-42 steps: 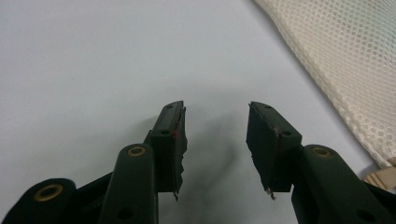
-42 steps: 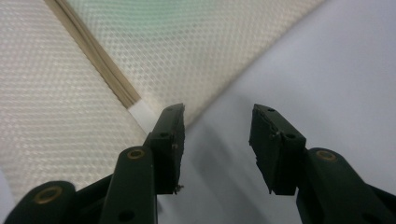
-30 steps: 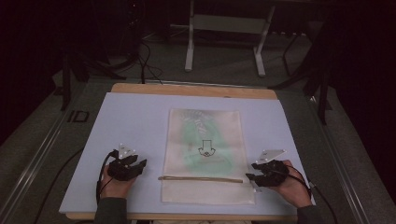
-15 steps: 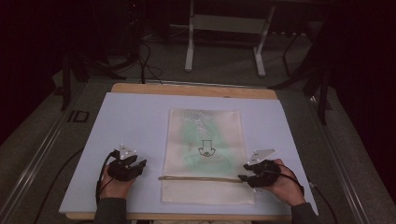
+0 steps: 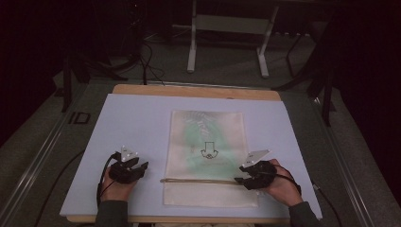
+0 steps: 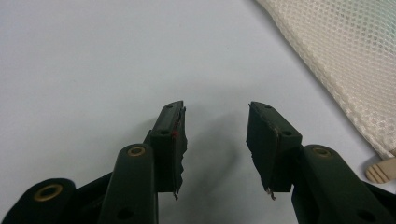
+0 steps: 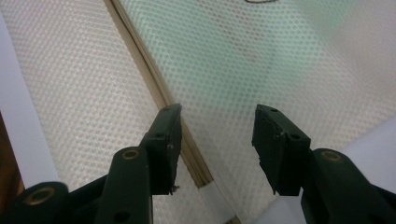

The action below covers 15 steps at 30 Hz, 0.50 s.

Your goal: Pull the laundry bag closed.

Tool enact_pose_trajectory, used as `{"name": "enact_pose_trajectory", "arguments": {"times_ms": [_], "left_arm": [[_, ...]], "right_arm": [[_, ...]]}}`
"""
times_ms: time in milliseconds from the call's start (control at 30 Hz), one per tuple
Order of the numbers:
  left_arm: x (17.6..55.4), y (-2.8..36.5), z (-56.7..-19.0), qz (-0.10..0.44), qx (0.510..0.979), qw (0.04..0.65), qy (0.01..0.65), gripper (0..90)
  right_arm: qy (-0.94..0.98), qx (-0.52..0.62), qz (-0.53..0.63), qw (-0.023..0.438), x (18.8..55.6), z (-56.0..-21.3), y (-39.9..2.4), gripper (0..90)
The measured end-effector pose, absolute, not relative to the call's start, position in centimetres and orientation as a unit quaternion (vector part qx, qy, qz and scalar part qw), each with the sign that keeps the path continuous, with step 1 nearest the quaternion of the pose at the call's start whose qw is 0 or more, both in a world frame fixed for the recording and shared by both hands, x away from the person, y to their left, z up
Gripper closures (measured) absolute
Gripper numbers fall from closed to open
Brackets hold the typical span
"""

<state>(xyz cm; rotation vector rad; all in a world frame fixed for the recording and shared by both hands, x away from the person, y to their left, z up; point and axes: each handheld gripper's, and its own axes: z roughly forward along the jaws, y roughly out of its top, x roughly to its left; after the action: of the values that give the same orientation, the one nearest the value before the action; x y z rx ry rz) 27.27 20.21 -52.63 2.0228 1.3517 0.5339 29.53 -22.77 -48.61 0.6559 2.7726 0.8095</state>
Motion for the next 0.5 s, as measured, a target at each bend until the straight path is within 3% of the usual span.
{"name": "enact_pose_trajectory", "arguments": {"times_ms": [500], "left_arm": [[27.2, 20.3, -52.5, 0.203, 0.77, 0.321, 0.512, 56.5]], "right_arm": [[0.941, 0.186, 0.272, 0.081, 29.7, -48.4, -20.3, 52.0]]}}
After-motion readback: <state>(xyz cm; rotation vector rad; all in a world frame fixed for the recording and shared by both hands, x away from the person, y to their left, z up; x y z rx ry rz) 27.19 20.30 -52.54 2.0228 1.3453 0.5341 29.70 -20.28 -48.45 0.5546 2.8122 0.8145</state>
